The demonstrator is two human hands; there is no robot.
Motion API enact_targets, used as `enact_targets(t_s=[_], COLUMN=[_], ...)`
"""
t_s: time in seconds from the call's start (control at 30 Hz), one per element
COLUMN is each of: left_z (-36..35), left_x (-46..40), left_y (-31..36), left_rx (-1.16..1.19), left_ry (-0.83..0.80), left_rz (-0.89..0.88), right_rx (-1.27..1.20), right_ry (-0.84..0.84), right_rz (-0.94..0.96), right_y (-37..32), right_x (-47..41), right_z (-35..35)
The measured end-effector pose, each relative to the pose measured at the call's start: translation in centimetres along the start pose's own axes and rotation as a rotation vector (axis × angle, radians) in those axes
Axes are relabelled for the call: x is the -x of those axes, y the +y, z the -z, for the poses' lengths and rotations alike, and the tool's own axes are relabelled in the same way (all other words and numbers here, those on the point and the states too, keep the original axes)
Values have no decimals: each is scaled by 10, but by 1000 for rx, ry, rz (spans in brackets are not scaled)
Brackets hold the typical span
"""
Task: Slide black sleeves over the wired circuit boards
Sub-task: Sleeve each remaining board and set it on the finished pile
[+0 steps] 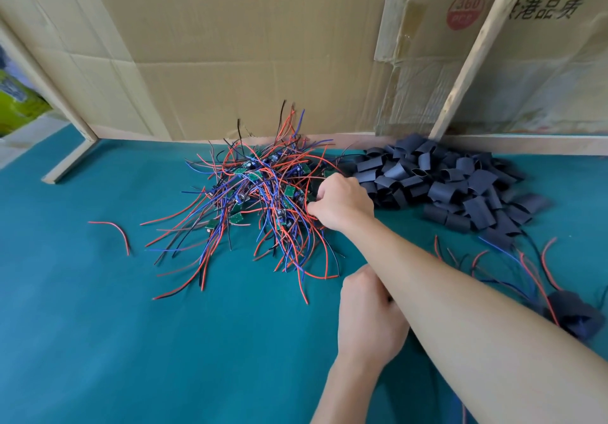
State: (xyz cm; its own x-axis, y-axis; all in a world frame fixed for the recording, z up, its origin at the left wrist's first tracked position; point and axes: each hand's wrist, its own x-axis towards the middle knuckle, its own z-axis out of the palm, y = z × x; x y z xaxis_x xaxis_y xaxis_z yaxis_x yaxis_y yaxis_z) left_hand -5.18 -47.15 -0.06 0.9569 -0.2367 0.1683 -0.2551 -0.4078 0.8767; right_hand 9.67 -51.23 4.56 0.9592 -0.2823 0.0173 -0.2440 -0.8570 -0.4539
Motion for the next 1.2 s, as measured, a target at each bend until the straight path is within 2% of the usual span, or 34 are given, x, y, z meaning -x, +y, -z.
enact_targets(t_s=[0.17, 0.3, 0.5, 0.63, 0.77, 0.87, 1.0, 1.1, 1.2], left_z=[-3, -5, -4, -3, -2, -2, 2, 4, 4], left_x=[-2, -1, -2, -4, -5, -5, -9, -10, -10], left_y=[-1, -4, -5, -3, -2, -1, -4, -7, -5], left_rx=[95, 146, 183, 322, 453, 517, 677, 710, 727], left_ry=[11, 57, 145, 184, 185, 187, 195, 185, 145], left_rz=[-33, -26, -33, 50, 112, 98, 126, 134, 127], right_rx=[-196, -219, -448, -728, -978, -1097, -918, -813, -611], right_ry=[8, -13, 74, -43, -7, -172, -473, -520, -474], right_rz=[-41, -14, -11, -31, -93, -131, -125, -67, 35], right_y=[6, 20, 51, 77, 112, 123, 116, 115, 114], right_x=[-1, 3, 11, 34, 67, 95, 124, 130, 128], right_z=[22, 51, 95, 130, 152, 135, 91, 78, 81])
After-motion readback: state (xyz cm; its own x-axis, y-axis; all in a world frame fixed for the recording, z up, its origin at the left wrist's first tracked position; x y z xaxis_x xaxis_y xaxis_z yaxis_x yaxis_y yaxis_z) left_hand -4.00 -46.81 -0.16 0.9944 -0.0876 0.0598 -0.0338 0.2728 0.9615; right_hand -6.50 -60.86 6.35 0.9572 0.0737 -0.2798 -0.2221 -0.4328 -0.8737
